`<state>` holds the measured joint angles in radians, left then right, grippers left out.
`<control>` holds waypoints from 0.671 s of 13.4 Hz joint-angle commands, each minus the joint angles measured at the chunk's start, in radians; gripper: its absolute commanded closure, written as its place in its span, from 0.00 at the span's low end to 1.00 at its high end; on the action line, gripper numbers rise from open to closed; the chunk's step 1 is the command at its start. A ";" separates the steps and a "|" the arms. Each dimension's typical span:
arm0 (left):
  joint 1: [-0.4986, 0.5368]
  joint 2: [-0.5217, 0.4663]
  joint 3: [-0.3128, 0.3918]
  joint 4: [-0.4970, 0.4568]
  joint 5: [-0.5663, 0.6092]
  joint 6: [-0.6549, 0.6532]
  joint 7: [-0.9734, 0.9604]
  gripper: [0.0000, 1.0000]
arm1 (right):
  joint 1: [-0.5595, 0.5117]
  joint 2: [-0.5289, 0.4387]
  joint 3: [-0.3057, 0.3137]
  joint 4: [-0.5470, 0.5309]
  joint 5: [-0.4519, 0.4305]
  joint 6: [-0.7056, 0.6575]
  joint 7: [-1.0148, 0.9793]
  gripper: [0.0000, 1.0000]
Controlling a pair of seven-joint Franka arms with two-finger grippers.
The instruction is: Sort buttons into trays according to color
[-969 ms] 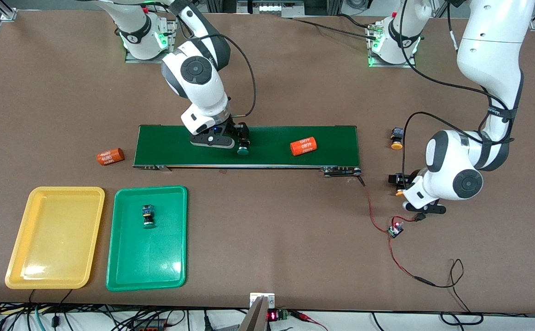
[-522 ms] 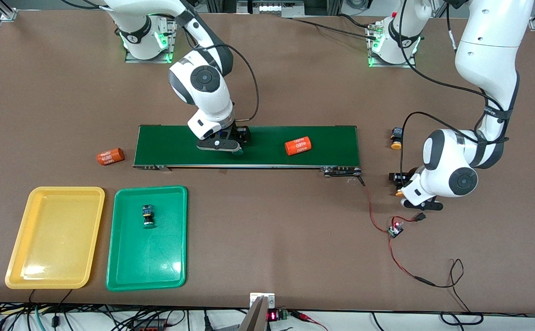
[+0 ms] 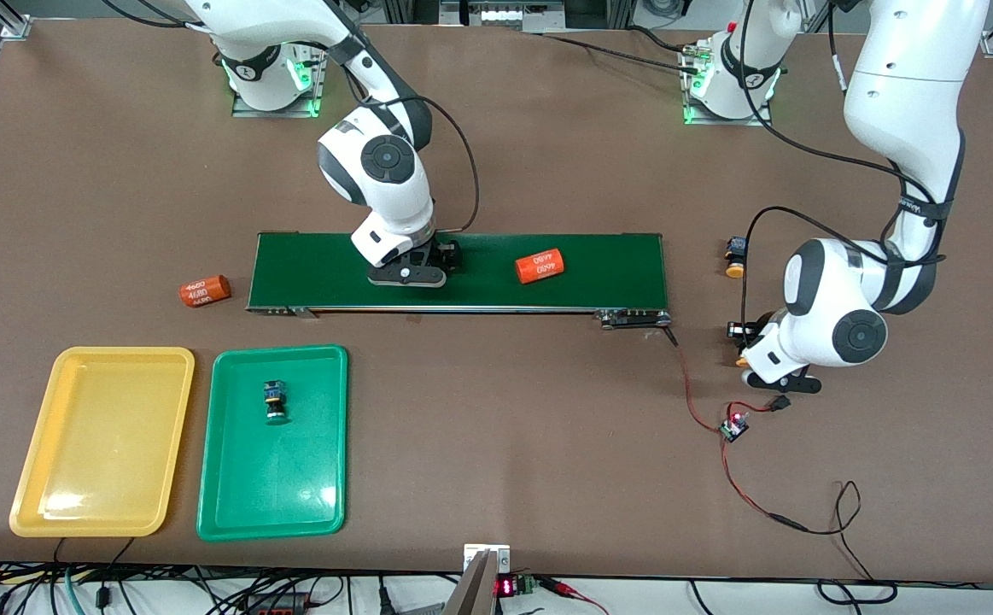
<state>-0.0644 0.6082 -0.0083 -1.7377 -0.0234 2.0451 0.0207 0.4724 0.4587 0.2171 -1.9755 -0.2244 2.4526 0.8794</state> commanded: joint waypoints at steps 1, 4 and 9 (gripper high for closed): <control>-0.024 -0.070 -0.034 0.090 -0.027 -0.197 0.004 0.88 | -0.008 -0.006 0.002 -0.005 -0.023 0.003 0.015 0.29; -0.034 -0.088 -0.175 0.165 -0.027 -0.373 -0.167 0.91 | -0.011 -0.006 0.001 -0.005 -0.023 0.000 0.012 0.84; -0.063 -0.088 -0.377 0.092 -0.023 -0.343 -0.533 0.90 | -0.026 -0.043 -0.042 0.006 -0.023 -0.012 -0.054 1.00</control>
<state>-0.1169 0.5218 -0.3538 -1.6109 -0.0297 1.6832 -0.4274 0.4635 0.4549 0.1945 -1.9732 -0.2305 2.4522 0.8694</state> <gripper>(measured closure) 0.665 0.665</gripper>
